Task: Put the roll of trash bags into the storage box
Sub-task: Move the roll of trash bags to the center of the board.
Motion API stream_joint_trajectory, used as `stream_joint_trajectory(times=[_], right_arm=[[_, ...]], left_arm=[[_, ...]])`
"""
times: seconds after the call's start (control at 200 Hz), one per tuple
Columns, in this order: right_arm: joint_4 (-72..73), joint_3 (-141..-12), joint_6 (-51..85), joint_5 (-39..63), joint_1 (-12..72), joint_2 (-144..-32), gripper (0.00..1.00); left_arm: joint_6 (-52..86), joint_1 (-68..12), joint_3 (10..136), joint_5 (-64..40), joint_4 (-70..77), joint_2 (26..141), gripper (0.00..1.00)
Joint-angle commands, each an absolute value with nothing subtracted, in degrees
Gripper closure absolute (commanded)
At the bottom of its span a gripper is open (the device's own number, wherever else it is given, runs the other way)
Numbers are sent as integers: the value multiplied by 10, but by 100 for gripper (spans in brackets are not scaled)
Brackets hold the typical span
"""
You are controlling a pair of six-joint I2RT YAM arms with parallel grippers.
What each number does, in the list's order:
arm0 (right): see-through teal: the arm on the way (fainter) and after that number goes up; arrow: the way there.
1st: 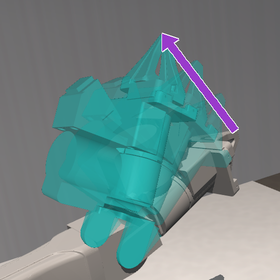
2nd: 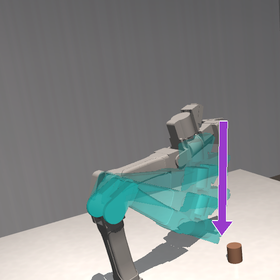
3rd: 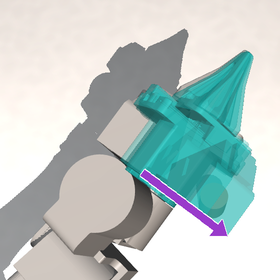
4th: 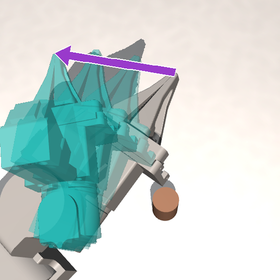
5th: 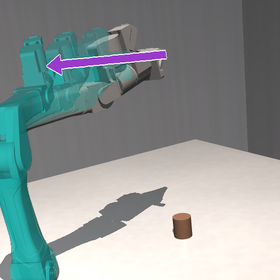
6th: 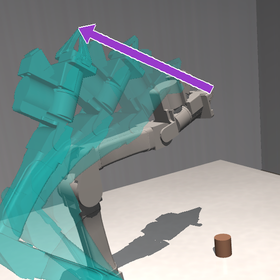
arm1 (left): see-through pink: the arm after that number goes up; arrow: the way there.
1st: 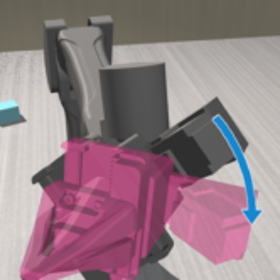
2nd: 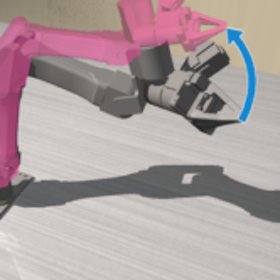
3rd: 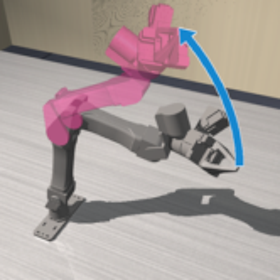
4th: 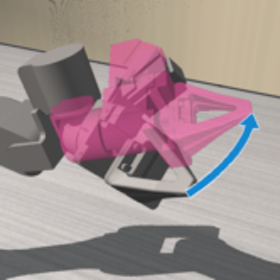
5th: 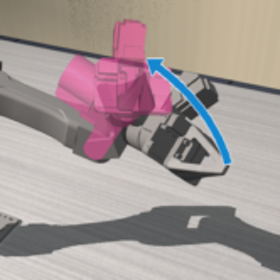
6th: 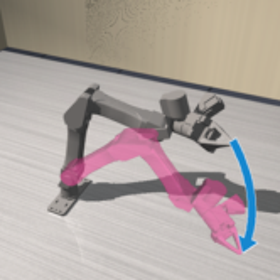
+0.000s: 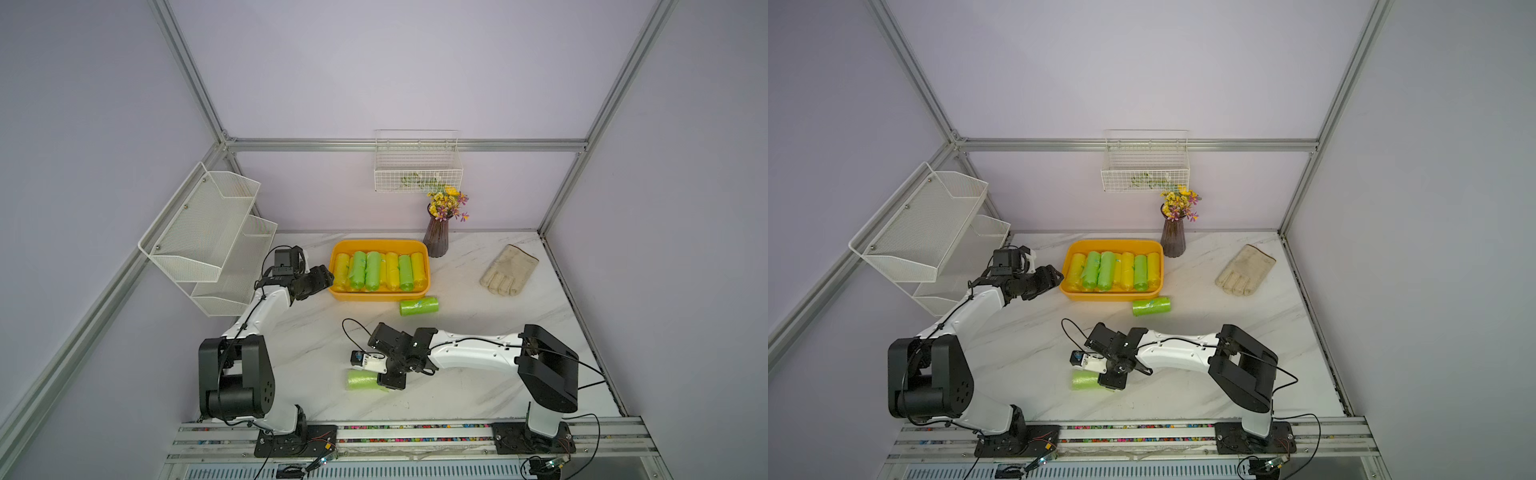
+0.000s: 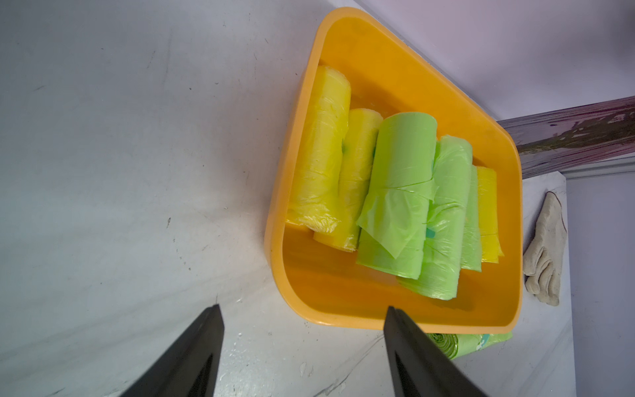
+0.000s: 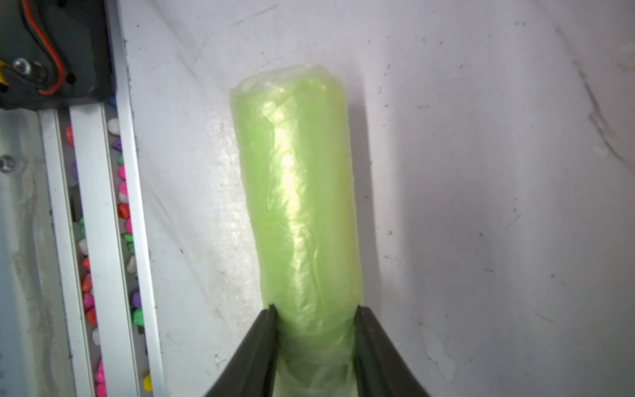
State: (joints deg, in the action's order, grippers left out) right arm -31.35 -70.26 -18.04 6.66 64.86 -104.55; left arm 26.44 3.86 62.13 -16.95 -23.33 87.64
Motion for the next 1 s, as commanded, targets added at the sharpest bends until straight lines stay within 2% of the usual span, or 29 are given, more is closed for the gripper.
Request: stream_joint_trajectory(times=[0.0,0.445,0.755,0.995], right_arm=[[-353,-691,-154,-6,627,-1065,64],[-346,-692,-94,-36,521,-1062,63],[-339,-717,-114,-26,518,-1058,44],[-337,-743,-133,-8,518,-1074,36]], left_arm=[[264,43,633,-180,-214,880,26],[266,43,633,-186,-209,892,27],[266,43,635,-187,-207,896,26],[266,43,636,-188,-209,895,26]])
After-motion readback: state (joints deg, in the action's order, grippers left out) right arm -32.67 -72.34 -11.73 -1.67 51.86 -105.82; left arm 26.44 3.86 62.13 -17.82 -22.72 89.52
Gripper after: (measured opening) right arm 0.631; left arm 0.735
